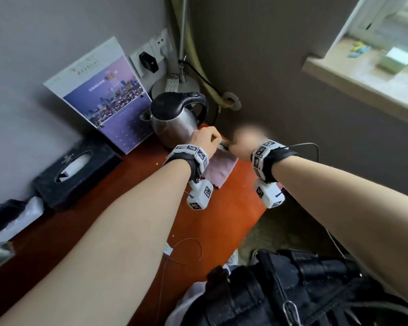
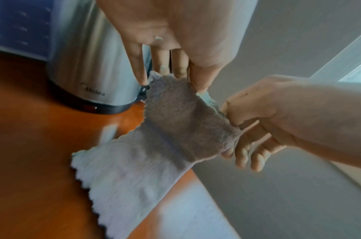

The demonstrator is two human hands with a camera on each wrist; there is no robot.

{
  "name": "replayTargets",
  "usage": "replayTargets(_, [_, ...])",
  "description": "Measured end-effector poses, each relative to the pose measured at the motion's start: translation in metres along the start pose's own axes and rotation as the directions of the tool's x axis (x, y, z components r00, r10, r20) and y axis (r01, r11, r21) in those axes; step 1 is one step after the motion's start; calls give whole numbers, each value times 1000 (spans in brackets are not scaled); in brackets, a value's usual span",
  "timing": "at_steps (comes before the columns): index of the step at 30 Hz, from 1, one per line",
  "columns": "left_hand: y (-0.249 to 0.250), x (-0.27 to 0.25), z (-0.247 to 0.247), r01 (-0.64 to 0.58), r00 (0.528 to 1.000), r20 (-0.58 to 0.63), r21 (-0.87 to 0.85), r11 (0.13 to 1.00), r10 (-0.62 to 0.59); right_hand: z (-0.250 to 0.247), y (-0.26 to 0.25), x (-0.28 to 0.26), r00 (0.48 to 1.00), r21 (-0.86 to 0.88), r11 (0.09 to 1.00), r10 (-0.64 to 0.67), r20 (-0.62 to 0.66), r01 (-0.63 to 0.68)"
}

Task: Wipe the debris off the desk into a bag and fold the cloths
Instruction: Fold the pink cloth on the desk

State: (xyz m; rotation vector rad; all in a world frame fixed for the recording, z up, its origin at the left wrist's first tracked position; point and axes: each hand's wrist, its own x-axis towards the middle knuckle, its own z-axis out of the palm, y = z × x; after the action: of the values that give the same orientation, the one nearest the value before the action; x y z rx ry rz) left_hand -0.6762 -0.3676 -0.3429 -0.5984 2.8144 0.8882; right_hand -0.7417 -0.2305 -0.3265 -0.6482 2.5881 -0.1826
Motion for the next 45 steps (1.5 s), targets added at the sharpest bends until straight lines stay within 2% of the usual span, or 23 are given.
replayTargets(5, [26, -8, -27, 11, 998, -60, -84, 996, -16, -23, -2, -20, 999, 101, 994, 42, 13, -43])
replayTargets(9, [36, -15, -39, 32, 995, -92, -154, 988, -47, -36, -6, -34, 990, 270, 956, 93, 102, -118])
replayTargets(13, [40, -21, -48, 6, 994, -107, -159, 987, -23, -41, -12, -39, 973, 592, 779, 99, 210, -207])
replayTargets(17, [37, -25, -54, 16, 996, -86, -145, 989, -29, -50, -15, -39, 987, 695, 707, 39, 153, -135])
replayTargets(20, [33, -27, -53, 51, 991, -119, -95, 994, -63, -56, -17, -39, 996, 678, 731, 29, 89, -82])
replayTargets(25, [27, -32, -54, 100, 980, -165, -53, 994, -107, -61, -9, -35, 999, 535, 845, -4, 43, -19])
replayTargets(33, [35, -39, -62, 142, 954, -251, -98, 985, -162, -67, 2, -30, 999, 358, 934, -5, -41, 20])
replayTargets(37, [32, -41, -70, 151, 940, -286, -139, 979, -186, -70, 9, -25, 995, 250, 963, -93, -33, 98])
replayTargets(40, [24, -46, -76, 124, 952, -263, -136, 983, -156, -68, 16, -21, 987, 207, 966, -158, -5, 156])
replayTargets(45, [7, -59, -79, 148, 967, -185, -136, 980, -172, -61, 22, -18, 969, 111, 963, -247, 4, 245])
